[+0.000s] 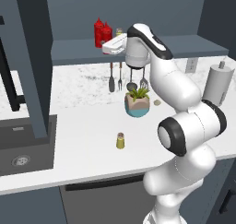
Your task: Put the shaker and condiment bottle from the counter next to their counterparts in the cabinet.
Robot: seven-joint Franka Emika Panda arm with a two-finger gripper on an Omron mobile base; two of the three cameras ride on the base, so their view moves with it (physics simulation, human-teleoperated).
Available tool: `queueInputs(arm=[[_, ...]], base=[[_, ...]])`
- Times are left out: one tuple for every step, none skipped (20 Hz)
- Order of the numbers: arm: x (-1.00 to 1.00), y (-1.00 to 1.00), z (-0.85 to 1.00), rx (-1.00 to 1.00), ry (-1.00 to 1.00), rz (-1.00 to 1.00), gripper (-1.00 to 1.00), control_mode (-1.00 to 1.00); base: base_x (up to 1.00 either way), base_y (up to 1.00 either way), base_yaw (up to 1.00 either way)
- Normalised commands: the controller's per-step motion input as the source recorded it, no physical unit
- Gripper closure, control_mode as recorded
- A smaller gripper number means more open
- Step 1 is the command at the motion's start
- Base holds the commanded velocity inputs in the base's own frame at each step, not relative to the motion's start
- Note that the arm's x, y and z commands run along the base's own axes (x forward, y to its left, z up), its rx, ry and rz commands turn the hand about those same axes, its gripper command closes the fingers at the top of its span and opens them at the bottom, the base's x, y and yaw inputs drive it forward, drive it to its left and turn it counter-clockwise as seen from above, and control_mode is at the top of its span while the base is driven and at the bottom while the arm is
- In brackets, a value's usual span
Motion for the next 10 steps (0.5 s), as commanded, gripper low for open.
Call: queueInputs(arm=[[0.08, 0.11, 0.0, 0.0, 0.0, 0.0, 1.0, -1.0], [0.12, 0.14, 0.0, 0.0, 0.0, 0.0, 1.0, -1.0], [0.16, 0.14, 0.0, 0.0, 0.0, 0.0, 1.0, -1.0], [0.14, 0.14, 0.0, 0.0, 0.0, 0.0, 1.0, -1.0], [0.07, 0.13, -0.01, 0.0, 0.0, 0.0, 1.0, -1.0], [0.02, 0.11, -0.05, 0.0, 0.0, 0.0, 1.0, -1.0], [0.04, 0.11, -0.09, 0.0, 0.0, 0.0, 1.0, -1.0], [0.06, 0.27, -0.14, 0.0, 0.0, 0.0, 1.0, -1.0], [0.02, 0.37, -0.13, 0.0, 0.0, 0.0, 1.0, -1.0], [0.0, 0.44, -0.16, 0.0, 0.0, 0.0, 1.0, -1.0]], base=[[0.0, 0.0, 0.0], [0.0, 0.0, 0.0], [0.0, 0.0, 0.0], [0.0, 0.0, 0.0], [0.0, 0.0, 0.0], [0.0, 0.0, 0.0], [0.0, 0.0, 0.0], [0.0, 0.0, 0.0], [0.0, 0.0, 0.0], [0.0, 0.0, 0.0]])
